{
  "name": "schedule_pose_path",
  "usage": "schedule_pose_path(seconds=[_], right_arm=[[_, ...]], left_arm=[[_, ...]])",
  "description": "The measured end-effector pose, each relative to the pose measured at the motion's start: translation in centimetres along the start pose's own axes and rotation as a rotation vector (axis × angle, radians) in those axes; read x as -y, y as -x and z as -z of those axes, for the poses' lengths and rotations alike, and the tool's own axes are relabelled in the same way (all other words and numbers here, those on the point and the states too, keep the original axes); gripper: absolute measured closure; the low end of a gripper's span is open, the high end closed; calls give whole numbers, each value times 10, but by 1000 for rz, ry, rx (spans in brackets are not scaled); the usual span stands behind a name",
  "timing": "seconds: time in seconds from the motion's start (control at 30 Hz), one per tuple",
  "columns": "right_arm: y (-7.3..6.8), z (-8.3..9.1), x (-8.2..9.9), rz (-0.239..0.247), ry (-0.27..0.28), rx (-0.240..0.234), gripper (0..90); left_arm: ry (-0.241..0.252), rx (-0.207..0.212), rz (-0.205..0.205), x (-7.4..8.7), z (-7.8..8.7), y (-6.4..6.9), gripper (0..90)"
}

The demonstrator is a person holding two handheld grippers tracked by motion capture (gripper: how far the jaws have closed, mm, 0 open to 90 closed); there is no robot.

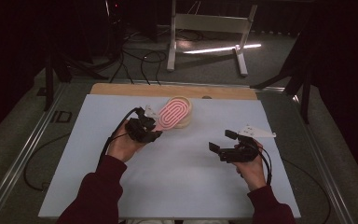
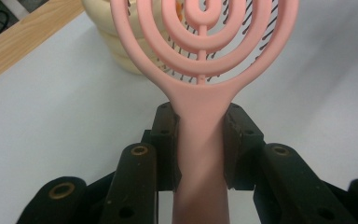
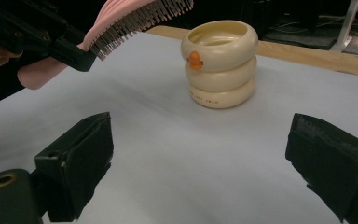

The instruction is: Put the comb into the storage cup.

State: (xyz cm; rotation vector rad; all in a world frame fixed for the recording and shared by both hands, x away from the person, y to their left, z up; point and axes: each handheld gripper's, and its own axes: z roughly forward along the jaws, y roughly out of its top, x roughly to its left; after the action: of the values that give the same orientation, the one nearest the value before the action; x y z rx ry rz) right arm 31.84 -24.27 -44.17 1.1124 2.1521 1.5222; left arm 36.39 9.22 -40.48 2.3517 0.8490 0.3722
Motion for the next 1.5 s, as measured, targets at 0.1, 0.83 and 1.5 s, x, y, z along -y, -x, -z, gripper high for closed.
schedule_pose_path(seconds=[0.1,0.83,1.5], right_arm=[[0,-3,-3,-8,-8,-7,75],[-8,-28,-29,-77,0,-67,75],[-12,-38,-40,-178,47,-107,75]], left_arm=[[2,4,-3,-2,-2,3,699],[45,43,-39,-9,-12,24,699],[84,66,-63,-11,-22,46,699]])
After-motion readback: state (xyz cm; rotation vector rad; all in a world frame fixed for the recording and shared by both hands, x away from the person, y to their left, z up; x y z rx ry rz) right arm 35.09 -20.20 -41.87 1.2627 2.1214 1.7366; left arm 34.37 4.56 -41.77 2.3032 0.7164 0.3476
